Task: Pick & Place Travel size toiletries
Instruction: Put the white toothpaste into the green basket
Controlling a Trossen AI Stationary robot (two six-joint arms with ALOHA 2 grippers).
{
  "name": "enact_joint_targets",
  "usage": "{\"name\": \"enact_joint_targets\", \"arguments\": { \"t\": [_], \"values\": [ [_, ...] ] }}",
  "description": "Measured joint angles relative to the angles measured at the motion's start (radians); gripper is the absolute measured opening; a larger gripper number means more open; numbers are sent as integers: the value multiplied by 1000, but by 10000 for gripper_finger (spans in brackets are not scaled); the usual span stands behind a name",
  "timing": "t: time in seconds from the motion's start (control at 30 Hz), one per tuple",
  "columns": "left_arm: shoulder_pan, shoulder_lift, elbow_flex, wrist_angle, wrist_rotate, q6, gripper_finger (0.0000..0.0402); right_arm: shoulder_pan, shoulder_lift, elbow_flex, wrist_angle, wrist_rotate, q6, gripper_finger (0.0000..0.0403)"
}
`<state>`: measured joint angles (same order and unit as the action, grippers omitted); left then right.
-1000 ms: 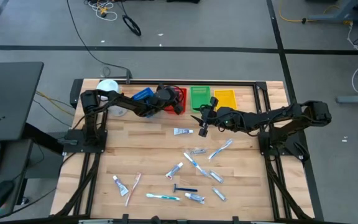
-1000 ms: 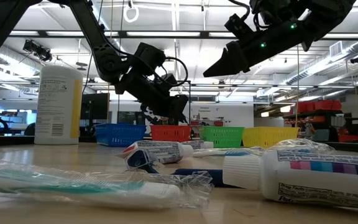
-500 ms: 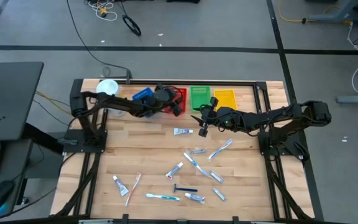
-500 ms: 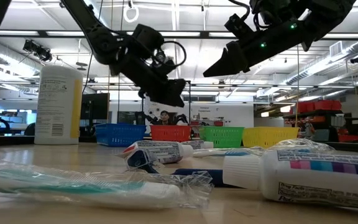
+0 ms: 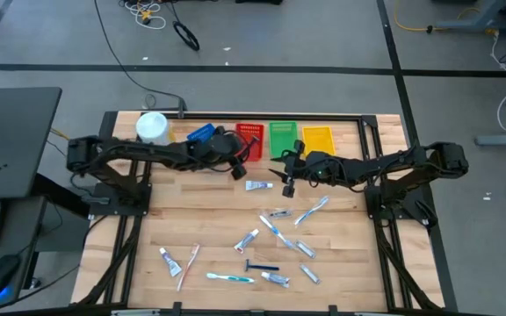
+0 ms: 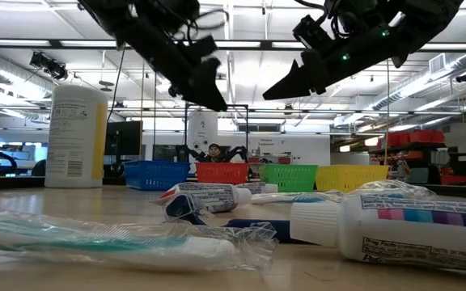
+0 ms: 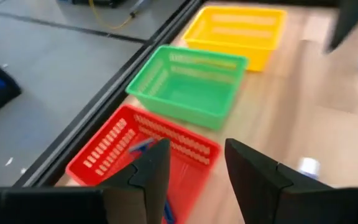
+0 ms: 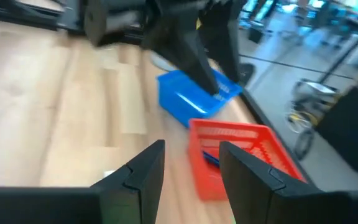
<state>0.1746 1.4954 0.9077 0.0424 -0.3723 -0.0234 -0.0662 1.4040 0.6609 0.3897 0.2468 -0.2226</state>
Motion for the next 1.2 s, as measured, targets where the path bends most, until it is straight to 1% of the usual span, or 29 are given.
{"name": "enact_joint_targets", "arguments": {
  "t": [0.1,0.2,0.27,0.37,0.43,0.57,0.67,0.73,0.8,0.9,1.0,1.2],
  "values": [
    [-39,-62,0,-72,-2,-22,152,0,0,0,-4,-62,14,160],
    [-66,-123,0,-162,-2,-25,145,0,0,0,-10,-93,28,160],
    [-83,-158,0,-220,-4,-20,140,0,0,0,-26,-94,31,160],
    [-103,-203,0,-319,13,46,134,0,0,0,-65,-98,37,162],
    [-111,-231,-27,-353,35,77,131,-2,0,0,-90,-134,66,167],
    [-118,-275,-127,-273,73,60,128,-13,6,0,-103,-242,129,191],
    [-117,-289,-222,-155,88,31,128,-19,17,1,-134,-259,136,210],
    [-117,-288,-270,-76,89,23,128,-19,29,1,-180,-259,140,215],
    [-116,-288,-303,-22,95,32,128,-19,57,0,-184,-259,152,217],
    [-116,-282,-324,36,113,67,128,-19,105,0,-181,-258,165,217],
    [-115,-282,-324,56,124,86,128,-20,155,0,-182,-258,163,218],
    [-109,-282,-324,92,162,133,128,-26,240,0,-127,-257,165,218]
  ]
}}
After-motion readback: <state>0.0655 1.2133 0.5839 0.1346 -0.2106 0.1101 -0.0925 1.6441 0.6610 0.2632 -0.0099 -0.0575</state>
